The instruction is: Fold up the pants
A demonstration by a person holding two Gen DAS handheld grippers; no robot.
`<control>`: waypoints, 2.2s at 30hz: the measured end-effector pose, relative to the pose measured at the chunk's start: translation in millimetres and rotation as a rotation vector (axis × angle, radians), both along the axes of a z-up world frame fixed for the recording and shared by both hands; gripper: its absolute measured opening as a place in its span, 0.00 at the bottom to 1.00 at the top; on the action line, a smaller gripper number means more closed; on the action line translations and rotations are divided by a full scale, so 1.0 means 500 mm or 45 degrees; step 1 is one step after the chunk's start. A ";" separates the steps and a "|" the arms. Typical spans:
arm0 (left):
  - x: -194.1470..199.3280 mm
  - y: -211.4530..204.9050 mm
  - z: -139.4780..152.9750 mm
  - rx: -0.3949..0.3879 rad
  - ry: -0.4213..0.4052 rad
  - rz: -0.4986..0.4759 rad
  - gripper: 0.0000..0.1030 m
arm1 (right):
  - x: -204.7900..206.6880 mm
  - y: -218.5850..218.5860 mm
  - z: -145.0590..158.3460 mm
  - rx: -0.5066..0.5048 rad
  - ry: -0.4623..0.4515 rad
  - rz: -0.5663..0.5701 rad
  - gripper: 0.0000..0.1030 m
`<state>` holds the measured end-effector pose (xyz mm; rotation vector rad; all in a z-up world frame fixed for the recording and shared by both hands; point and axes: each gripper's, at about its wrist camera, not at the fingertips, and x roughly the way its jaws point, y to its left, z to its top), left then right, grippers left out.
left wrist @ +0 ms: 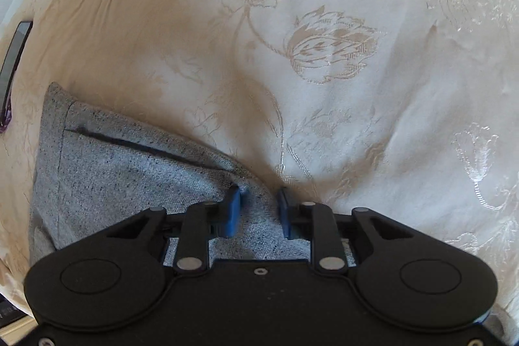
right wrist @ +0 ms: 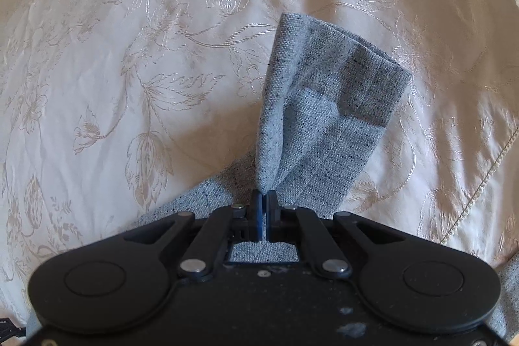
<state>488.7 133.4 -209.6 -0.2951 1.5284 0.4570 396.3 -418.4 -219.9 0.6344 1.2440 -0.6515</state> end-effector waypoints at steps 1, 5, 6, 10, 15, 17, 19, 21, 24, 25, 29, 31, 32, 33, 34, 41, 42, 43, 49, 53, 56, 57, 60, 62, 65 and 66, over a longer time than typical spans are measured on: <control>-0.012 0.002 0.013 -0.021 -0.022 -0.005 0.18 | -0.006 -0.001 0.009 0.003 -0.012 -0.003 0.02; -0.102 -0.003 0.112 -0.017 -0.157 -0.108 0.17 | -0.056 -0.007 0.084 0.007 -0.089 0.028 0.02; -0.134 -0.004 0.140 -0.015 -0.191 -0.127 0.17 | -0.070 -0.009 0.101 0.008 -0.105 0.032 0.02; -0.241 0.006 0.239 -0.036 -0.302 -0.160 0.17 | -0.165 -0.023 0.175 0.017 -0.166 0.045 0.02; -0.394 0.002 0.319 -0.051 -0.390 -0.196 0.17 | -0.314 -0.045 0.233 0.045 -0.208 0.034 0.02; -0.453 -0.005 0.326 -0.055 -0.409 -0.194 0.16 | -0.378 -0.048 0.241 0.051 -0.195 0.024 0.02; -0.517 -0.012 0.326 -0.042 -0.412 -0.202 0.16 | -0.439 -0.045 0.242 0.047 -0.167 0.019 0.02; -0.575 -0.023 0.307 -0.008 -0.395 -0.232 0.16 | -0.499 -0.031 0.233 0.019 -0.112 0.038 0.02; -0.648 -0.022 0.269 0.012 -0.334 -0.250 0.16 | -0.573 -0.007 0.203 0.001 -0.038 0.043 0.02; -0.664 -0.016 0.255 0.006 -0.317 -0.238 0.16 | -0.592 -0.002 0.193 0.003 -0.028 0.030 0.02; -0.723 0.011 0.195 -0.043 -0.270 -0.218 0.16 | -0.654 0.036 0.143 -0.034 0.012 -0.006 0.02; -0.735 0.021 0.171 -0.048 -0.256 -0.231 0.16 | -0.669 0.051 0.128 -0.059 0.034 -0.021 0.02; -0.739 0.025 0.162 -0.049 -0.255 -0.237 0.16 | -0.675 0.057 0.122 -0.074 0.047 -0.019 0.02; -0.744 0.029 0.155 -0.055 -0.250 -0.243 0.16 | -0.682 0.065 0.117 -0.094 0.053 -0.015 0.02; -0.744 0.034 0.154 -0.068 -0.249 -0.242 0.16 | -0.689 0.072 0.113 -0.117 0.054 -0.008 0.02; -0.755 0.077 0.172 -0.134 -0.297 -0.268 0.16 | -0.727 0.088 0.132 -0.164 0.047 -0.063 0.02; -0.756 0.078 0.162 -0.139 -0.286 -0.276 0.16 | -0.732 0.089 0.132 -0.160 0.044 -0.072 0.02; -0.756 0.077 0.154 -0.135 -0.274 -0.294 0.16 | -0.741 0.092 0.128 -0.157 0.046 -0.075 0.02; -0.763 0.049 0.100 -0.052 -0.212 -0.412 0.24 | -0.741 0.106 0.079 -0.154 0.112 -0.038 0.03; -0.777 0.031 0.110 -0.017 -0.176 -0.512 0.29 | -0.761 0.100 0.077 -0.109 0.086 -0.048 0.13; -0.802 0.017 0.156 0.019 -0.204 -0.531 0.28 | -0.802 0.086 0.104 -0.105 0.013 -0.132 0.15; -0.809 0.008 0.177 0.028 -0.242 -0.538 0.28 | -0.817 0.082 0.117 -0.114 -0.028 -0.154 0.16; -0.809 -0.049 0.228 0.018 -0.347 -0.587 0.28 | -0.839 0.066 0.147 -0.170 -0.107 -0.144 0.16; -0.790 -0.105 0.246 -0.035 -0.404 -0.642 0.28 | -0.840 0.048 0.153 -0.187 -0.127 -0.110 0.18; -0.766 -0.231 0.233 -0.095 -0.430 -0.750 0.28 | -0.830 0.010 0.147 -0.188 -0.124 -0.049 0.18; -0.759 -0.279 0.225 -0.111 -0.436 -0.791 0.28 | -0.826 -0.005 0.143 -0.190 -0.130 -0.024 0.18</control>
